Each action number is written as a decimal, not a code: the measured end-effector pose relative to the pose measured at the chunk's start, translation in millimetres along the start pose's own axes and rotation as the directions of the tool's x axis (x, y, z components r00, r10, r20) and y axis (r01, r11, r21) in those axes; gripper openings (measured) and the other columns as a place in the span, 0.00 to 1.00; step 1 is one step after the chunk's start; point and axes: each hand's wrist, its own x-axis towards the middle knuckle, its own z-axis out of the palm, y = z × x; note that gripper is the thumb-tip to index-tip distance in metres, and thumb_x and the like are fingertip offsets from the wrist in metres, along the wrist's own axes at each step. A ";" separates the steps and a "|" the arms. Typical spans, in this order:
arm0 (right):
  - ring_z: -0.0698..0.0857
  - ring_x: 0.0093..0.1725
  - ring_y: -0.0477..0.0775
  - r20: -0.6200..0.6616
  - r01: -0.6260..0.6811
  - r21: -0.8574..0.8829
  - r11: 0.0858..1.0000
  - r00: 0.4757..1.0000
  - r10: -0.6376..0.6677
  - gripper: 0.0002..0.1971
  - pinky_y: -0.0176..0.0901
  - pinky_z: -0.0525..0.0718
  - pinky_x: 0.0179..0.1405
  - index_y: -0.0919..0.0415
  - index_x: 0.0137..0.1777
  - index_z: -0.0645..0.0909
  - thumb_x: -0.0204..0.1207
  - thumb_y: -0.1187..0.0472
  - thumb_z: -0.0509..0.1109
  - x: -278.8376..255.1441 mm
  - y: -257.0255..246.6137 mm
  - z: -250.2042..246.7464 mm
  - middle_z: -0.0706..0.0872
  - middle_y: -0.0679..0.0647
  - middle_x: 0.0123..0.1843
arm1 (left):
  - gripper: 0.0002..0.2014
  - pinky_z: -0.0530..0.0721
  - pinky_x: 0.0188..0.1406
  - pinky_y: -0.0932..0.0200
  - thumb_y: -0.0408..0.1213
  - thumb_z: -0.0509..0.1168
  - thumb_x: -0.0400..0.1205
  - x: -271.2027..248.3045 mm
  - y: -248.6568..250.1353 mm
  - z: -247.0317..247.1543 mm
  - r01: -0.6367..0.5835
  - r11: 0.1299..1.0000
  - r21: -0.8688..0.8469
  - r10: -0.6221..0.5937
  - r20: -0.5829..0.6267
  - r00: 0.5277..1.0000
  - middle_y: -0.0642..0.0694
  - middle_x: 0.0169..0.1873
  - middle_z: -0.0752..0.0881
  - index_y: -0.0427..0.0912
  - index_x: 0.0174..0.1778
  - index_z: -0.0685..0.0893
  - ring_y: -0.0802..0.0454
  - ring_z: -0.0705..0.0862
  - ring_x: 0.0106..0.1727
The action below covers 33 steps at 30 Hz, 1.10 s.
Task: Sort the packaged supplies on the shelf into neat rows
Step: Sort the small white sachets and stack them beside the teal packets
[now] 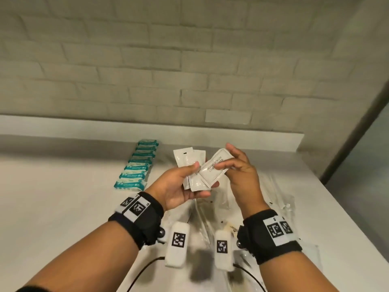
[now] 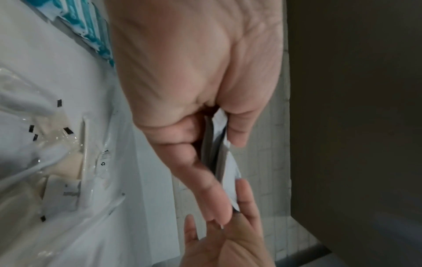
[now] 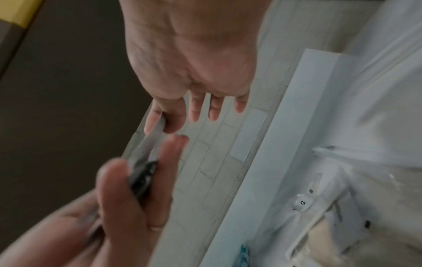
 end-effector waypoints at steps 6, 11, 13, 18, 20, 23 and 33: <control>0.82 0.63 0.44 0.038 -0.041 -0.055 0.998 0.998 0.043 0.16 0.32 0.83 0.59 0.63 0.44 0.88 0.77 0.79 0.62 0.8 8.2 12.5 0.82 0.50 0.66 | 0.14 0.88 0.30 0.61 0.24 0.65 0.80 -7.6 2.4 -16.6 -0.137 0.963 0.234 0.153 -0.054 0.987 0.38 0.50 0.91 0.39 0.60 0.84 0.45 0.91 0.45; 0.84 0.38 0.43 0.176 -0.179 -0.234 0.956 0.959 0.222 0.10 0.27 0.80 0.34 0.56 0.53 0.84 0.75 0.69 0.73 16.2 -7.9 8.5 0.85 0.50 0.42 | 0.13 0.88 0.28 0.61 0.22 0.69 0.77 -5.5 5.3 -28.2 -0.131 0.899 0.418 0.167 -0.051 0.985 0.41 0.46 0.92 0.40 0.55 0.84 0.45 0.91 0.43; 0.81 0.28 0.44 0.169 -0.167 -0.402 0.900 0.953 0.252 0.06 0.32 0.79 0.28 0.61 0.40 0.83 0.70 0.70 0.78 19.5 -10.5 9.0 0.84 0.52 0.32 | 0.12 0.88 0.27 0.61 0.22 0.70 0.76 -2.9 7.7 -30.6 -0.154 0.905 0.397 0.208 -0.096 0.973 0.43 0.44 0.92 0.39 0.54 0.86 0.48 0.91 0.41; 0.79 0.30 0.47 0.225 -0.076 -0.693 0.717 0.922 0.315 0.16 0.37 0.76 0.29 0.57 0.38 0.77 0.61 0.63 0.85 17.6 -10.0 9.5 0.83 0.49 0.34 | 0.11 0.86 0.28 0.63 0.26 0.71 0.77 0.8 10.5 -37.0 -0.160 0.898 0.410 0.232 -0.133 0.964 0.43 0.46 0.91 0.40 0.53 0.86 0.50 0.90 0.42; 0.84 0.35 0.48 0.307 -0.015 -0.733 0.680 0.885 0.351 0.18 0.35 0.79 0.30 0.55 0.47 0.80 0.61 0.61 0.84 14.5 -10.1 16.9 0.86 0.48 0.40 | 0.10 0.86 0.29 0.62 0.27 0.70 0.78 2.7 9.8 -35.7 -0.161 0.904 0.397 0.220 -0.108 0.969 0.41 0.47 0.91 0.40 0.54 0.86 0.50 0.90 0.43; 0.82 0.35 0.50 0.273 -0.025 -0.718 0.695 0.909 0.314 0.10 0.41 0.79 0.35 0.59 0.41 0.80 0.68 0.61 0.80 17.6 -5.9 22.5 0.85 0.50 0.36 | 0.08 0.89 0.33 0.59 0.37 0.67 0.81 5.9 10.5 -31.5 -0.167 0.941 0.295 0.216 -0.142 0.966 0.41 0.50 0.91 0.42 0.55 0.85 0.47 0.90 0.48; 0.86 0.36 0.56 0.272 -0.309 -0.134 0.942 0.902 0.334 0.07 0.46 0.83 0.38 0.62 0.46 0.86 0.71 0.72 0.74 31.9 -16.7 31.3 0.90 0.58 0.38 | 0.16 0.90 0.42 0.48 0.40 0.51 0.88 -1.4 10.3 -29.1 -0.038 0.998 0.050 0.037 0.009 0.999 0.32 0.56 0.87 0.38 0.65 0.78 0.34 0.88 0.53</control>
